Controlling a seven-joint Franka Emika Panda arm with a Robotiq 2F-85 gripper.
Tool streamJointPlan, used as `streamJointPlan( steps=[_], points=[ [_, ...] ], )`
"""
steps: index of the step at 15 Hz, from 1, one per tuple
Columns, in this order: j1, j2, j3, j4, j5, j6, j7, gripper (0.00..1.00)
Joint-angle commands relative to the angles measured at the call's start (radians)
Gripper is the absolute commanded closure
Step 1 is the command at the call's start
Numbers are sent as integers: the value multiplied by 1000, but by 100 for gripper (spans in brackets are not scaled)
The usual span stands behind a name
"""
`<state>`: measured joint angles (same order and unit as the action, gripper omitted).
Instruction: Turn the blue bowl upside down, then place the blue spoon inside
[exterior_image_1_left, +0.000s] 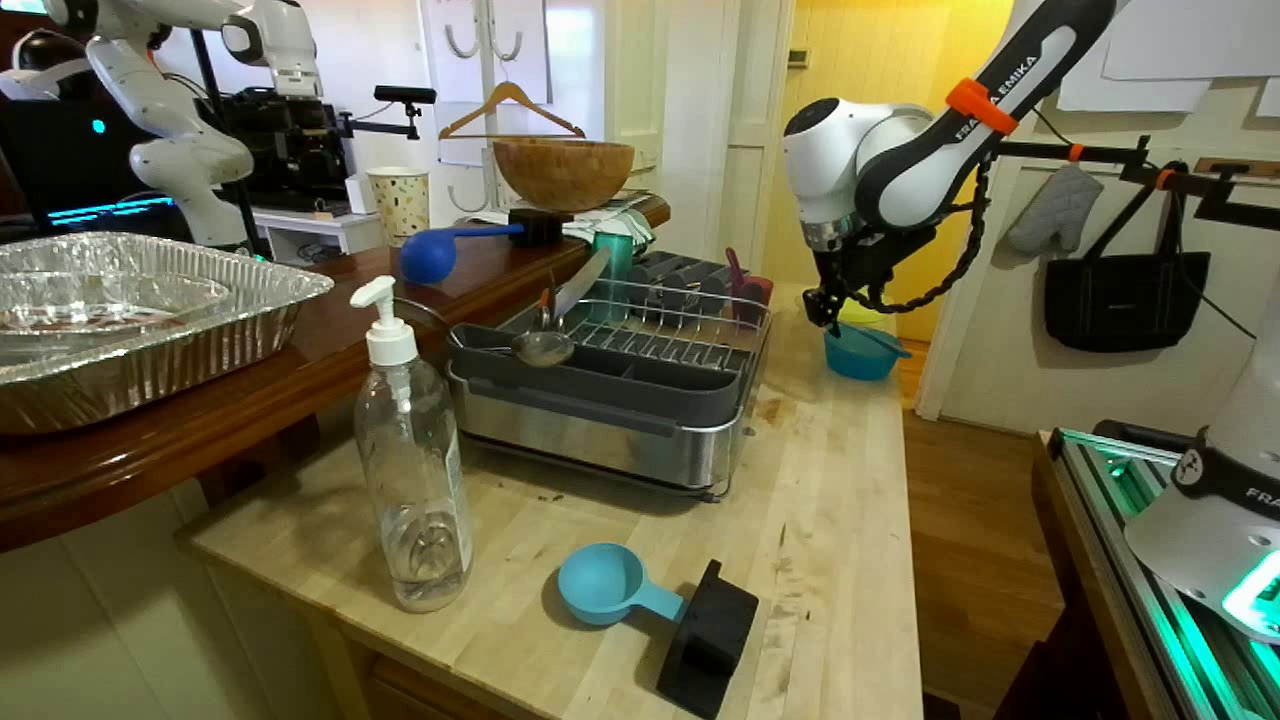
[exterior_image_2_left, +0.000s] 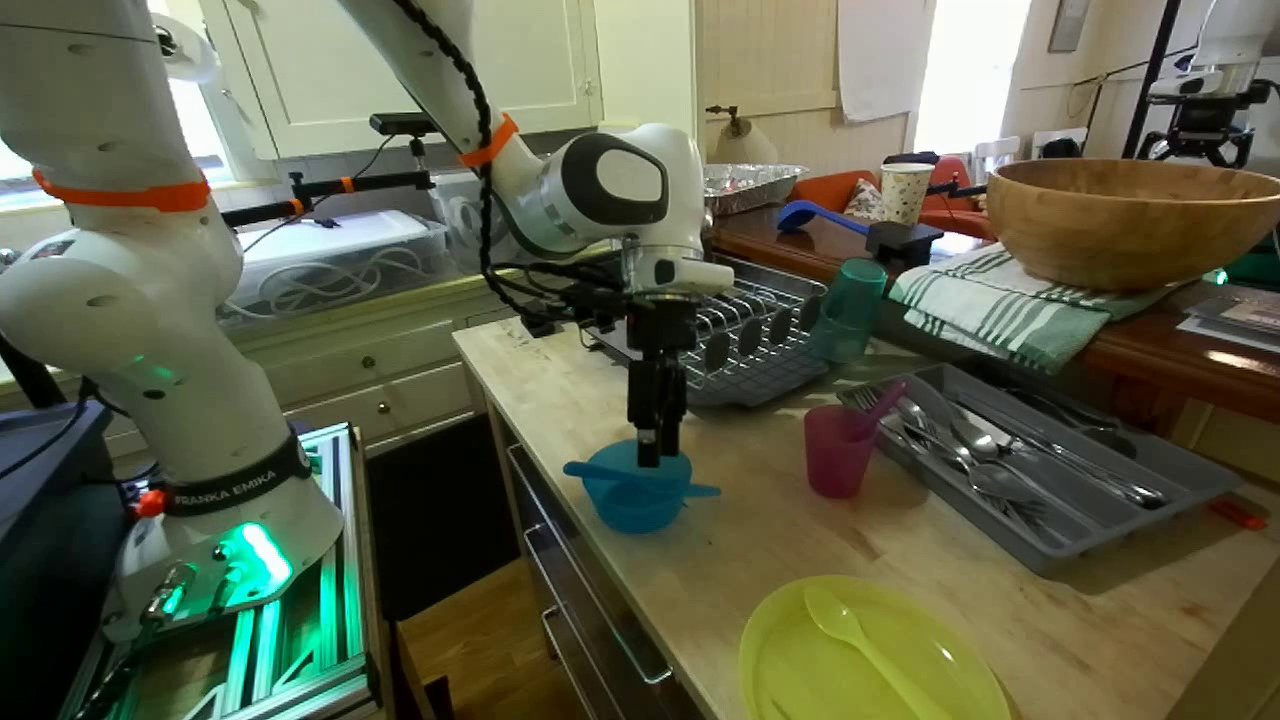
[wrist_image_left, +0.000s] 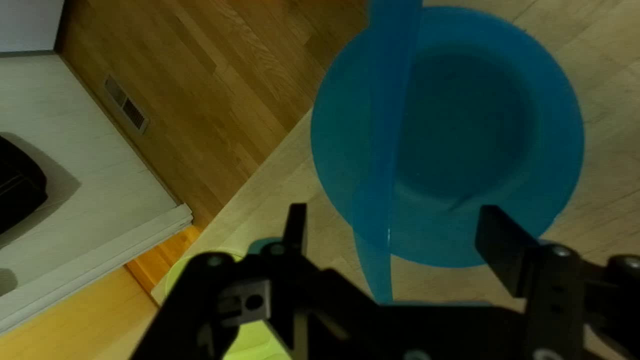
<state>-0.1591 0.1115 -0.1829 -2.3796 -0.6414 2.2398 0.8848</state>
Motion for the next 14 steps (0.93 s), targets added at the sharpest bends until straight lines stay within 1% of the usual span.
streamJointPlan(
  steps=[1, 8, 14],
  points=[
    [9, 2, -7, 7, 3, 7, 7, 0],
    [-4, -22, -15, 32, 71, -13, -50, 0],
    [-22, -51, -32, 72, 225, -57, -172, 0]
  ],
)
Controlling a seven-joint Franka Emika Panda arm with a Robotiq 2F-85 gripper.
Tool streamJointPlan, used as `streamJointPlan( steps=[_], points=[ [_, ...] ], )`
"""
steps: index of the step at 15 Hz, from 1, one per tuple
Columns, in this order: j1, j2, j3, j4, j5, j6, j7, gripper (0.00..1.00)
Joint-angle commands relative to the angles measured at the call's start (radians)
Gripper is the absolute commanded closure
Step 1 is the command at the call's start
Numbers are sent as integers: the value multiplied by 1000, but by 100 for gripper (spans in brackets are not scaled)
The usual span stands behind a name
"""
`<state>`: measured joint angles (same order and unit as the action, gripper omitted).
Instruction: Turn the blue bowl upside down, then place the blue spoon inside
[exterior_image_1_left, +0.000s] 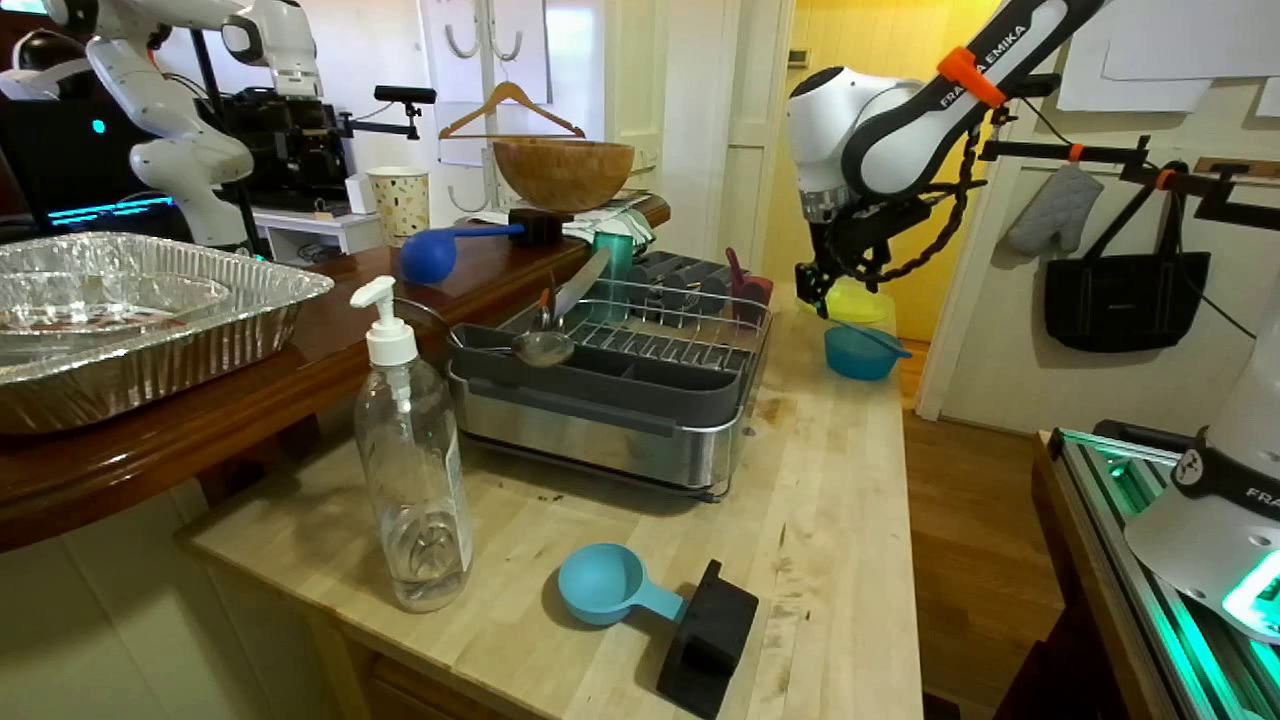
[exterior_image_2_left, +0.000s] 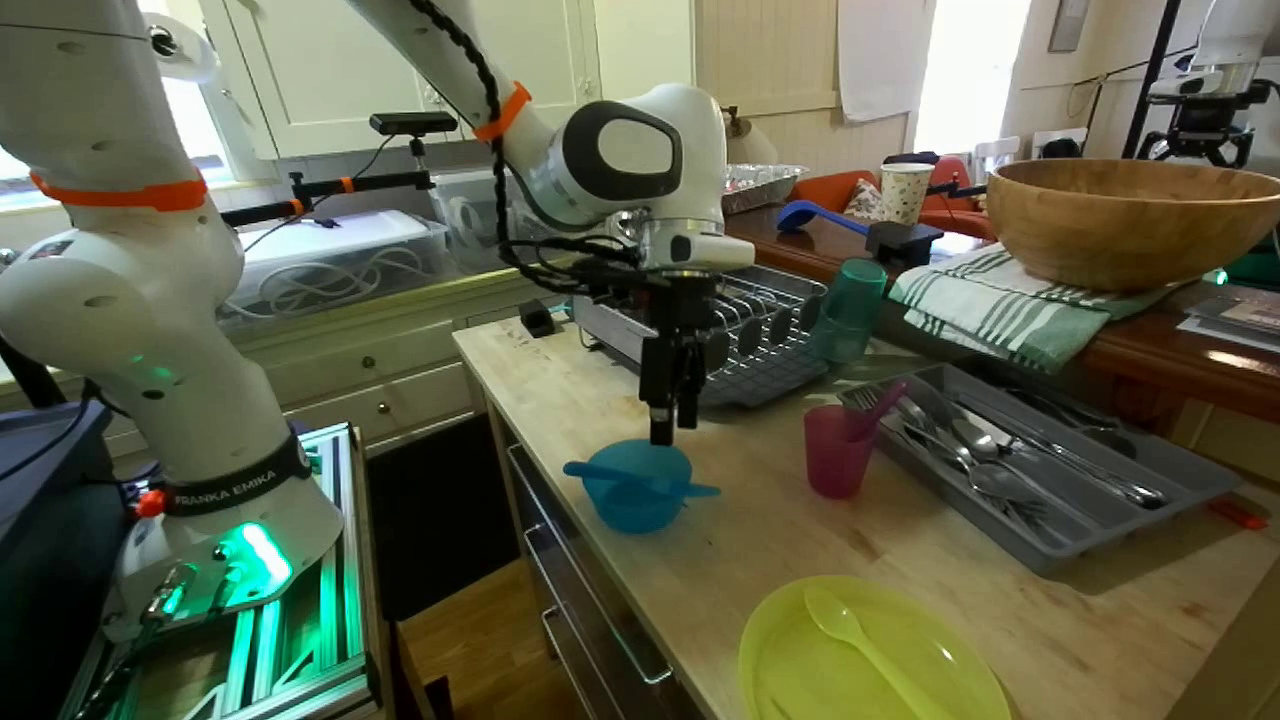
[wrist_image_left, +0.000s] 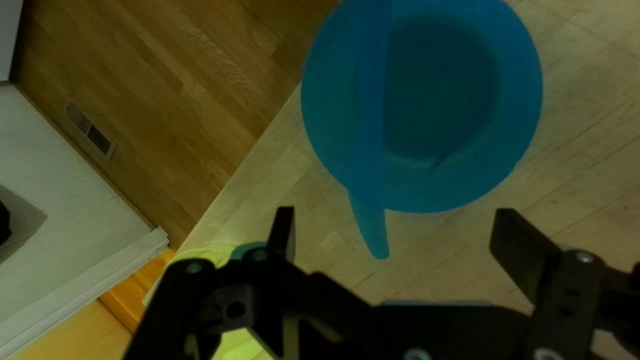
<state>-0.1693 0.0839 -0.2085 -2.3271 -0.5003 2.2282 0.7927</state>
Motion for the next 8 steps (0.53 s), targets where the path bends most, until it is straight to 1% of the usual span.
streamJointPlan(
  steps=[1, 4, 8],
  points=[
    [-16, -29, -10, 27, 116, -53, -107, 0],
    [-32, -44, -20, 55, 208, -93, -210, 0],
    [-54, -62, -35, 88, 298, -143, -366, 0]
  ],
)
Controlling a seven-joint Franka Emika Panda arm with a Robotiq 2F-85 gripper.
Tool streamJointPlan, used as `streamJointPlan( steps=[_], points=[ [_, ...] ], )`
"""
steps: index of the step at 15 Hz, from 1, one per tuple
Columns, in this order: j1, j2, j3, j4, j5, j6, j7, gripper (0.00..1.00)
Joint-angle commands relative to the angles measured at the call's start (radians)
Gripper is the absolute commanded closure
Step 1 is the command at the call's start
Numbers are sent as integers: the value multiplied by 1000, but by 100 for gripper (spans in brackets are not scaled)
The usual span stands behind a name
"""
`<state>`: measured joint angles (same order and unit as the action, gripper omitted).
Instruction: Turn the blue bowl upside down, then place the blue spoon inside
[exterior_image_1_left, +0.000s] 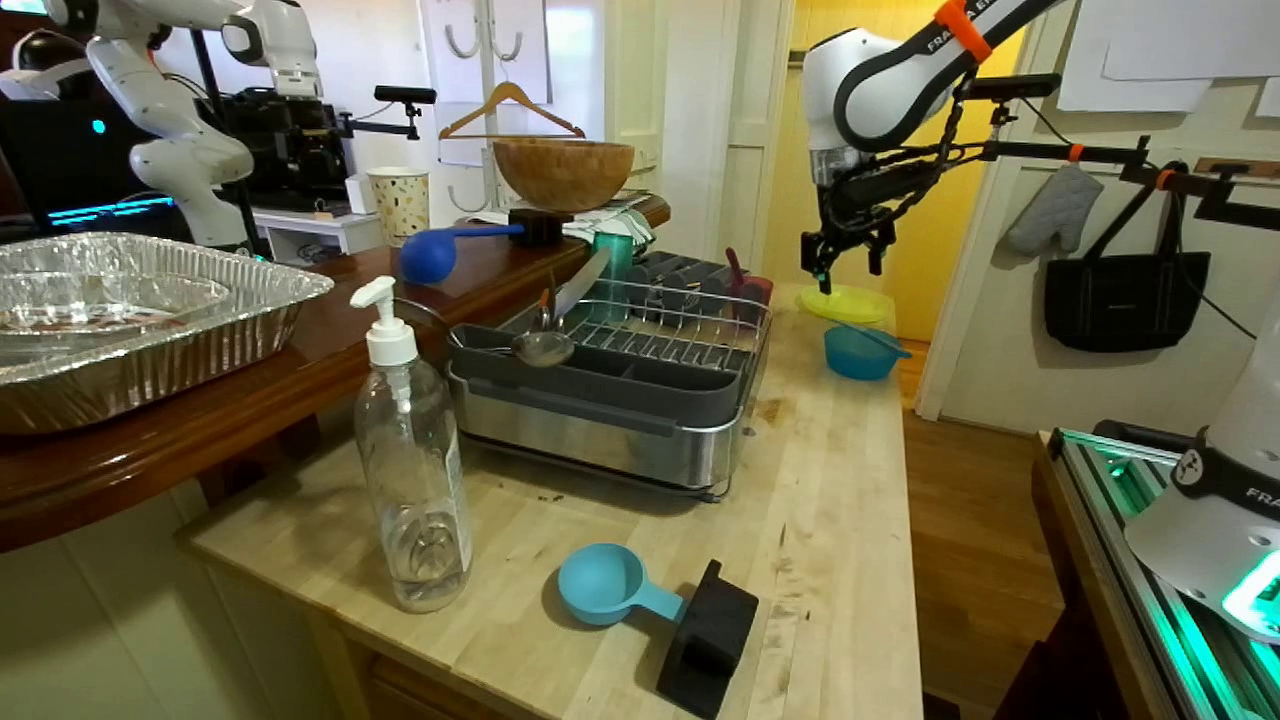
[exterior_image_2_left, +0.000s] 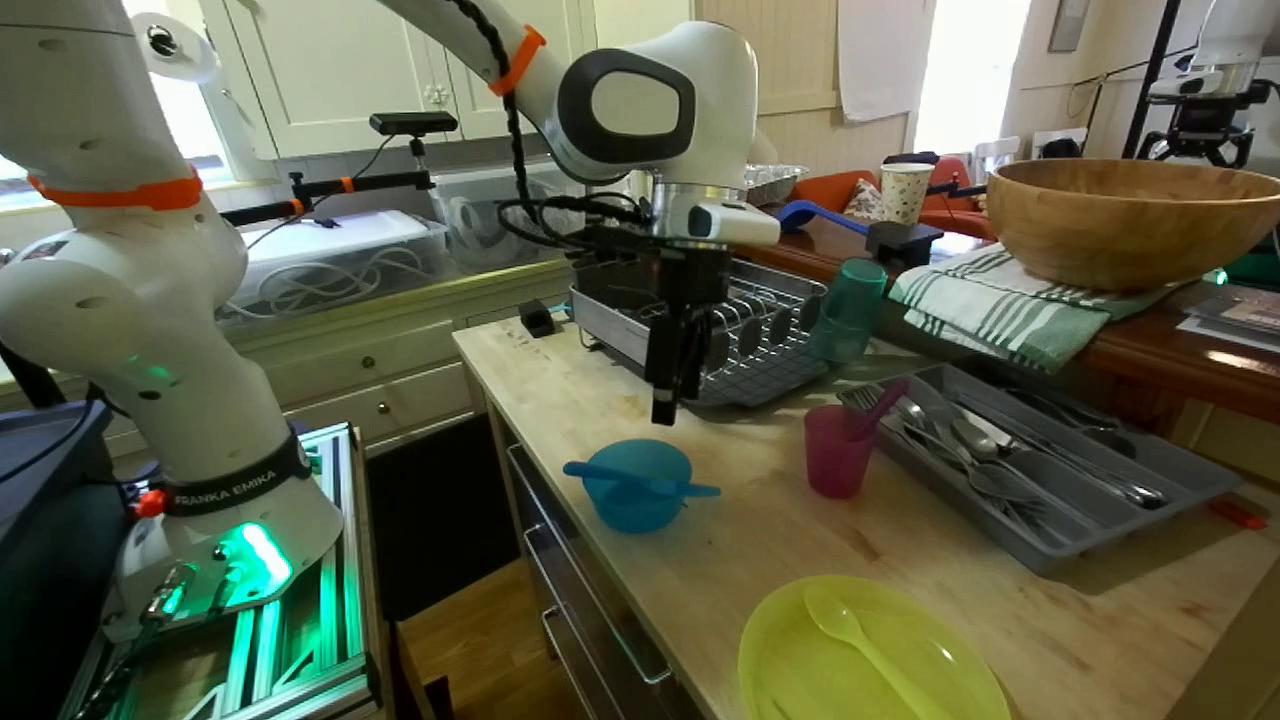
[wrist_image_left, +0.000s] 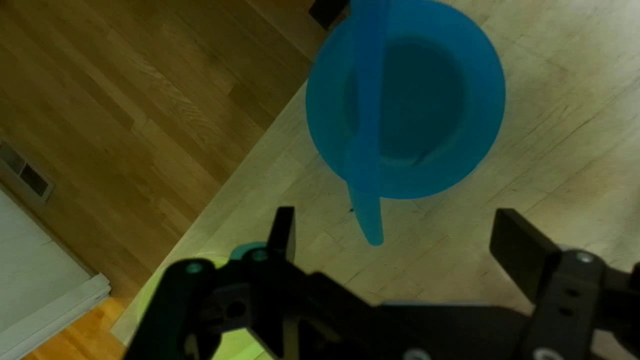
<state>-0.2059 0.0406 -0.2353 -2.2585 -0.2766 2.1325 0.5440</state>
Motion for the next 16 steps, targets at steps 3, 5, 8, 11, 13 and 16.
streamJointPlan(
  steps=[3, 5, 8, 11, 13, 16],
  points=[
    [-33, -35, -19, 33, 130, -60, -258, 0],
    [-44, -45, -26, 35, 170, -56, -356, 0],
    [-56, -53, -37, 35, 206, -55, -472, 0],
    [-67, -60, -47, 35, 229, -46, -557, 0],
    [-72, -64, -54, 32, 240, -34, -603, 0],
    [-71, -55, -52, 36, 215, -30, -571, 0]
  ],
)
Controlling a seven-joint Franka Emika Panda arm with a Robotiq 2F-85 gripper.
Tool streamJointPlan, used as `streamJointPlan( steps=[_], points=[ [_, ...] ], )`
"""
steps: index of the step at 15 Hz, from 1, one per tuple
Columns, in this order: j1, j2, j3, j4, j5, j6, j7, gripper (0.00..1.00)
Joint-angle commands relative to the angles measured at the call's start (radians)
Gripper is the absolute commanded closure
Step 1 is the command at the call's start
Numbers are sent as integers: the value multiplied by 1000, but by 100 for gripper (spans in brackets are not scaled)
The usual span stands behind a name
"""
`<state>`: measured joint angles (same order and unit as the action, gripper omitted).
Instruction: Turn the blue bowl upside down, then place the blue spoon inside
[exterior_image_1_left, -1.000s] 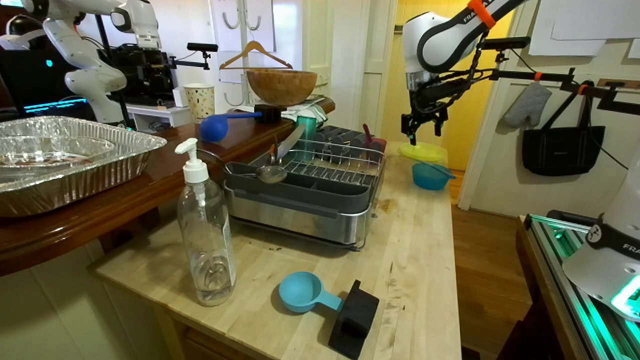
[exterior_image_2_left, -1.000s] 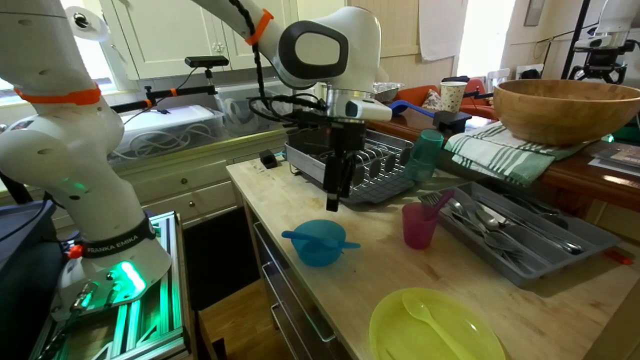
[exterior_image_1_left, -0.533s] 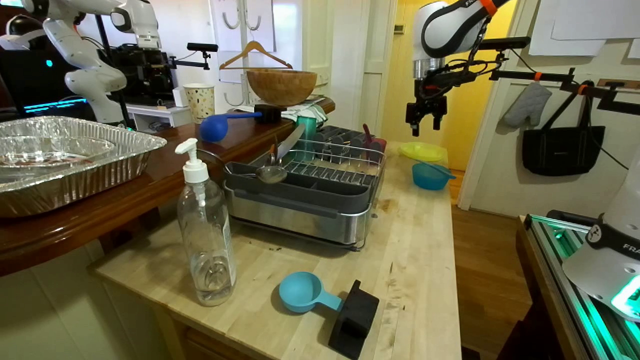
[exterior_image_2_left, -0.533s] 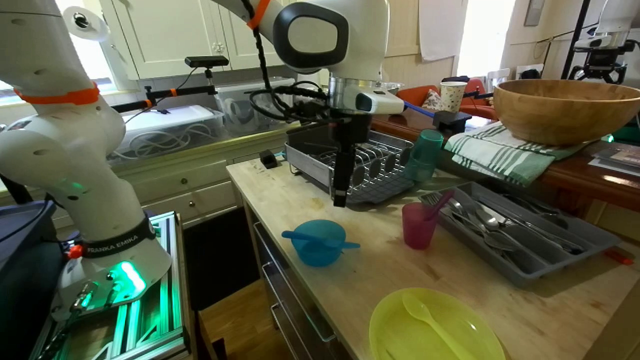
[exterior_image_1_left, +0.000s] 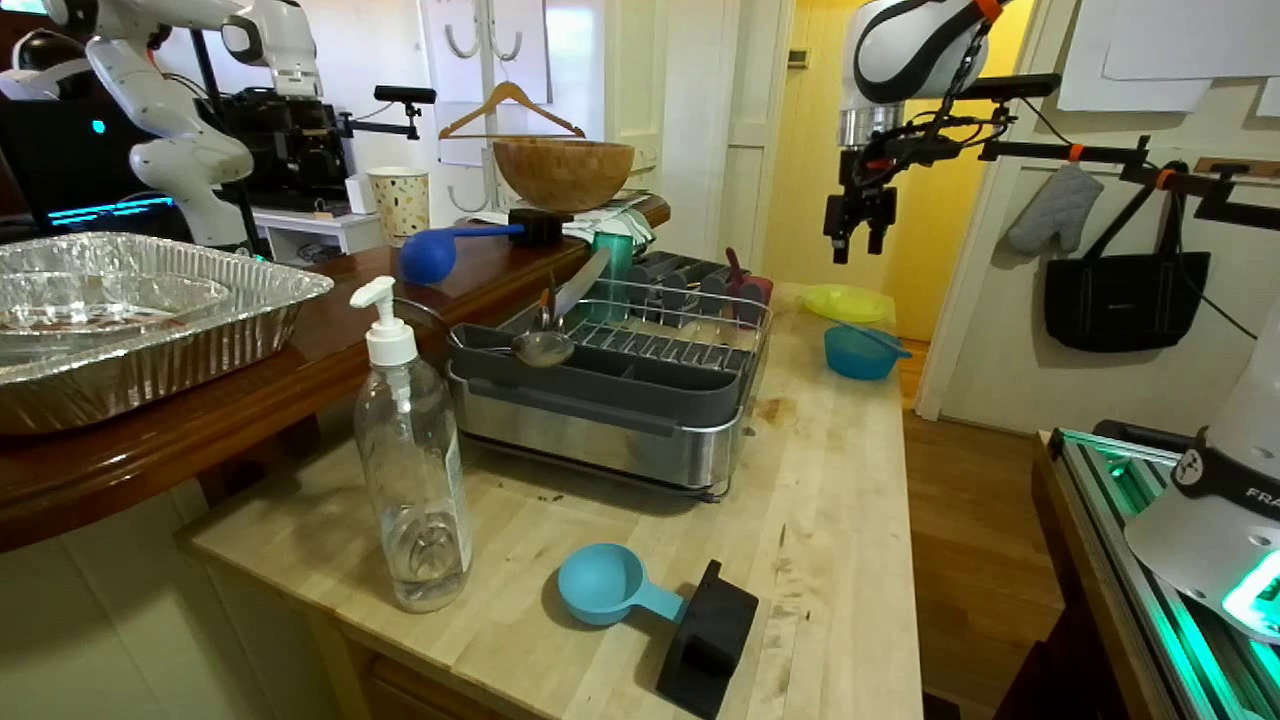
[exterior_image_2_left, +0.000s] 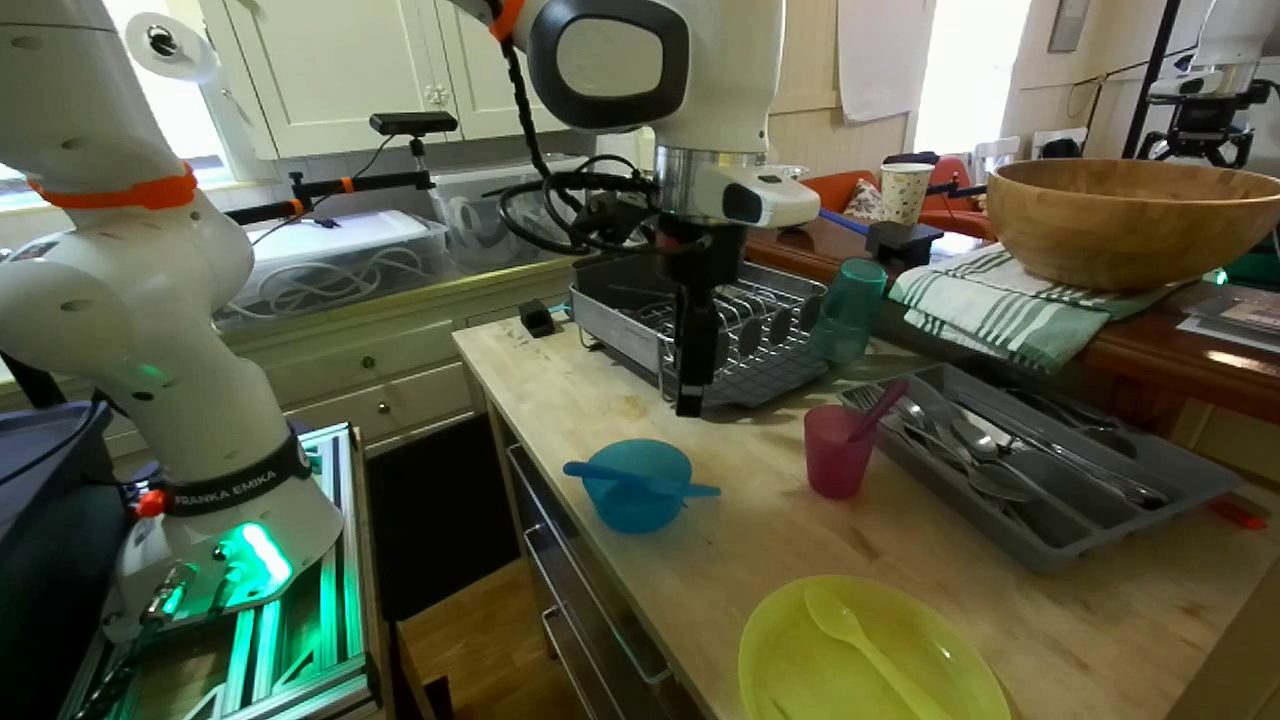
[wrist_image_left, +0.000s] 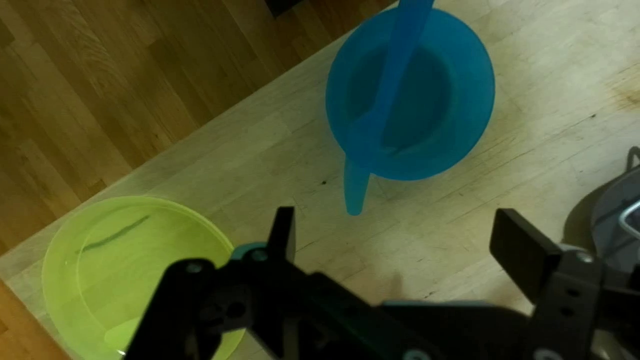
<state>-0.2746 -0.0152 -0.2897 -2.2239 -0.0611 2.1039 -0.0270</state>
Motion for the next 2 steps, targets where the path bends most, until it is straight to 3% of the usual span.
streamJointPlan(
  steps=[1, 2],
  points=[
    [-4, 0, 1, 2, 1, -2, -2, 0],
    [-5, -1, 1, 2, 2, -2, -2, 0]
  ],
)
